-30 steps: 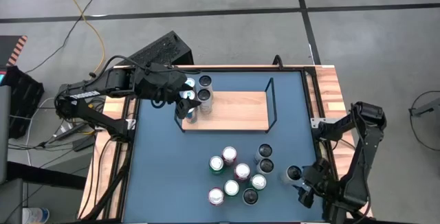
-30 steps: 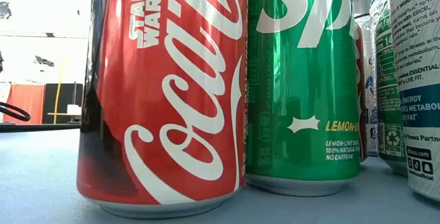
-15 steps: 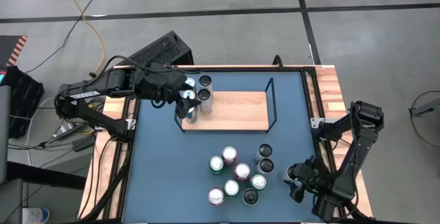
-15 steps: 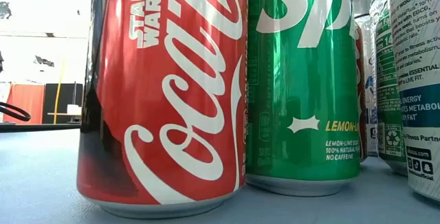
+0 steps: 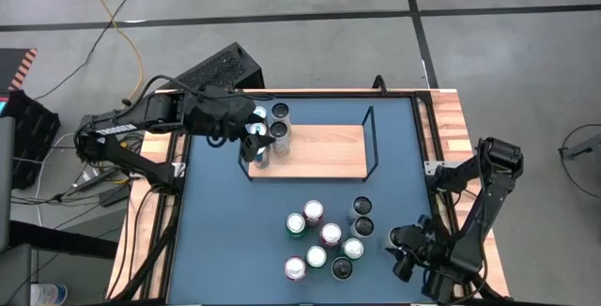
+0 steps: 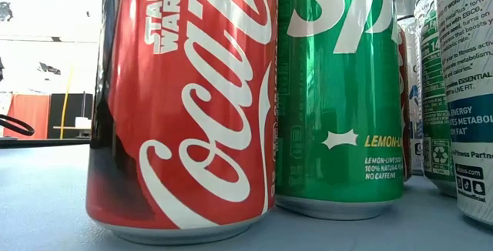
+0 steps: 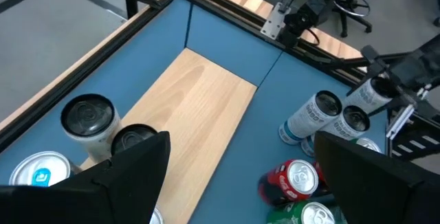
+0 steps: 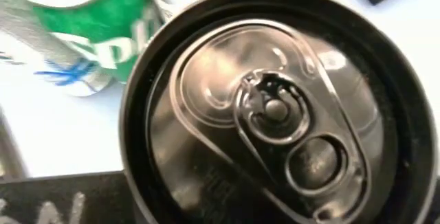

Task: Place canned beverage on shelf
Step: Put the white and orange soda can on the shelf aligned with the other white and orange soda cans

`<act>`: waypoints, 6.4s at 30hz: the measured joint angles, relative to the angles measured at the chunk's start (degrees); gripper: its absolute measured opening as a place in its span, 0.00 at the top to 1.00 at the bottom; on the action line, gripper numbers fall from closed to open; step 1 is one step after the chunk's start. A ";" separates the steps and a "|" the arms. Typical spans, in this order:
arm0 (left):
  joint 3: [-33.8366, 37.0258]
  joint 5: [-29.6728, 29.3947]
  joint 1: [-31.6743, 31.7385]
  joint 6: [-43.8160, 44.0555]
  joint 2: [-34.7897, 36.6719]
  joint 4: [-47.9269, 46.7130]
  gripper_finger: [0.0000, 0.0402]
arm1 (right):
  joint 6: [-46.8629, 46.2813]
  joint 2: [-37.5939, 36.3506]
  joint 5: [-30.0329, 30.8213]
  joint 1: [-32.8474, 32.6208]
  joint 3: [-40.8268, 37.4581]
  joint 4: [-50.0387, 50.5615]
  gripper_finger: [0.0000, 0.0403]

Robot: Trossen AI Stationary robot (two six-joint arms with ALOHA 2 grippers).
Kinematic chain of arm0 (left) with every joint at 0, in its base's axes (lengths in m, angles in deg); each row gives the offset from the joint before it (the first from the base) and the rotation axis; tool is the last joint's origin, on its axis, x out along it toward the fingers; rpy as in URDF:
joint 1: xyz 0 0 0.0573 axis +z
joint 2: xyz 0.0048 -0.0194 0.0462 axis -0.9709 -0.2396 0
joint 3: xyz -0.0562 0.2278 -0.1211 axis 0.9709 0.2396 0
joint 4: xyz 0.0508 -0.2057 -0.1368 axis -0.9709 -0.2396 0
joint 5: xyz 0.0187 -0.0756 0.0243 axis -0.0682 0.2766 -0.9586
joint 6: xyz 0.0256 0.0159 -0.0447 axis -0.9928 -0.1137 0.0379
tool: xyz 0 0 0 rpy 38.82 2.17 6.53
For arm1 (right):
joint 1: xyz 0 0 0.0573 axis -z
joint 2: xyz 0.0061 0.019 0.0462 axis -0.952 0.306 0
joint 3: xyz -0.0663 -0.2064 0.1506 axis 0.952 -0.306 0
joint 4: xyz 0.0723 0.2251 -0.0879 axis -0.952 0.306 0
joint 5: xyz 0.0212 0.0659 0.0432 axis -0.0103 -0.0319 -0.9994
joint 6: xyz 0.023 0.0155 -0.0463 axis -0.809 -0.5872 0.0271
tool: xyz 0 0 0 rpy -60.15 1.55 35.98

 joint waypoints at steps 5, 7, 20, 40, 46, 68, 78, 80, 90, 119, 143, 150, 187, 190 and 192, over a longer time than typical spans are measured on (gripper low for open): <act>0.00 2.02 0.00 -0.52 0.00 0.50 0.14 | 1.64 -2.73 -0.32 0.65 5.20 7.11 0.47; 0.00 4.96 0.02 -1.25 0.00 1.49 0.14 | 2.51 -4.39 -0.39 1.12 8.34 10.81 0.47; 0.00 15.95 -5.22 -12.93 -2.63 18.11 0.14 | 35.66 -10.66 -9.47 17.04 27.10 19.65 0.47; 0.02 22.18 -5.03 -15.16 -14.45 21.19 0.14 | 76.21 -1.73 -32.50 43.03 39.40 16.32 0.46; 0.03 21.88 -4.85 -16.52 -16.19 22.63 0.14 | 82.61 3.81 -36.94 46.44 45.29 17.37 0.46; 0.00 19.57 -8.67 -17.57 -16.94 25.88 0.14 | 92.82 13.67 -37.17 49.82 58.72 21.74 0.45; 0.00 16.66 -9.43 -20.98 -19.77 28.06 0.14 | 93.41 13.65 -37.07 49.87 58.72 20.50 0.45; 0.00 14.95 -9.75 -21.71 -20.59 28.18 0.14 | 93.24 13.65 -37.09 50.14 58.63 20.98 0.45; 0.00 13.58 -9.75 -21.63 -20.59 28.84 0.14 | 93.72 13.65 -36.81 50.18 58.50 20.91 0.45; 0.00 11.86 -10.27 -20.82 -20.61 30.35 0.45 | 94.50 13.56 -38.40 50.26 58.43 20.50 0.42; -0.07 11.21 -9.79 -21.65 -20.61 27.06 0.45 | 92.18 13.16 -37.43 50.54 58.41 19.97 0.07; -0.04 11.61 -9.71 -21.41 -20.48 23.31 0.43 | 90.20 8.97 -34.52 50.38 58.54 21.35 0.08; 0.52 39.35 10.96 -55.13 -8.16 -5.29 0.45 | 65.23 0.49 -10.06 34.31 58.46 18.69 0.08; 0.55 40.93 12.17 -56.81 -8.58 -6.06 0.45 | 62.49 0.51 -7.38 33.06 58.46 18.34 0.08; 0.55 41.93 12.66 -57.83 -9.27 -6.47 0.45 | 60.92 0.51 -6.19 32.22 58.46 18.28 0.08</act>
